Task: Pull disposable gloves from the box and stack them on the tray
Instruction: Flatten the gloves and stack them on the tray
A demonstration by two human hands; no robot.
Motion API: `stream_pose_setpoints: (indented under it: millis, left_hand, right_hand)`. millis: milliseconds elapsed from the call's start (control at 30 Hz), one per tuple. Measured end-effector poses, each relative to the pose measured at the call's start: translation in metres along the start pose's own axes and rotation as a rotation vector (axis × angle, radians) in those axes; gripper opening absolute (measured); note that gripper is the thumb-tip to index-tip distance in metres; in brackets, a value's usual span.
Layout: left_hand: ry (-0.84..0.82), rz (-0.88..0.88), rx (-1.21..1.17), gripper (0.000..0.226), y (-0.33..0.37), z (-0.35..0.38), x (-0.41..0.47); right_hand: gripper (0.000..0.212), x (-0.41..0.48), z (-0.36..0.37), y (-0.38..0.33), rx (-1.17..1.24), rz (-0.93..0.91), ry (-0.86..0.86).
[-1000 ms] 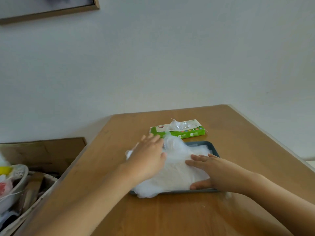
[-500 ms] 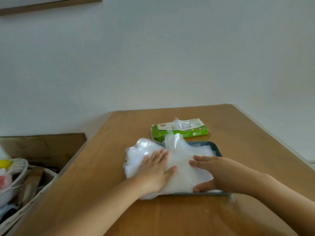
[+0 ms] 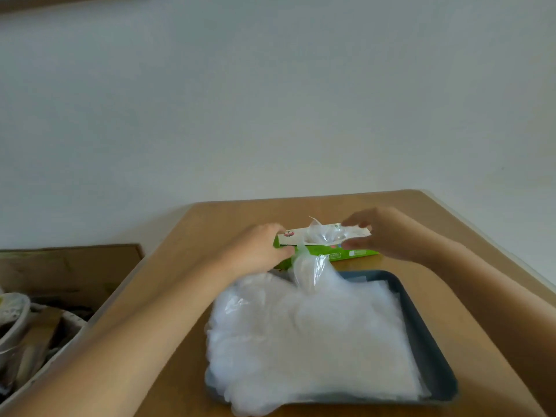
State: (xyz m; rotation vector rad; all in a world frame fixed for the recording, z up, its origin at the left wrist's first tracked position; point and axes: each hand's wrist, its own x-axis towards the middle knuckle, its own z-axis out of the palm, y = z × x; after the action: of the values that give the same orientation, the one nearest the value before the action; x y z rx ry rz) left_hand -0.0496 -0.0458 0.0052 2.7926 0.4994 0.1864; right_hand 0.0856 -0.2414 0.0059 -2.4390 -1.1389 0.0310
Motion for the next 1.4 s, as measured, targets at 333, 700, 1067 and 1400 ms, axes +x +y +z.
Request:
stream_pose_setpoints:
  millis: [333,700,1067,1400]
  left_hand:
    - [-0.286,0.102,0.005,0.043,-0.005,0.039,0.049]
    - [-0.262,-0.02,-0.118,0.039,-0.006,0.027,0.058]
    - [-0.216,0.435,-0.937,0.035,0.081,-0.043,-0.033]
    - [-0.124,0.167,-0.96,0.012,0.083,-0.039,-0.068]
  right_hand:
    - [0.012,0.062,0.036,0.007,0.348,0.011,0.226]
    - [0.017,-0.001,-0.051,-0.027,0.95,-0.232,0.367]
    - [0.014,-0.054,-0.084,-0.079,0.207,-0.286,0.291]
    - [0.023,-0.092,-0.09,-0.06,0.402,-0.028,-0.198]
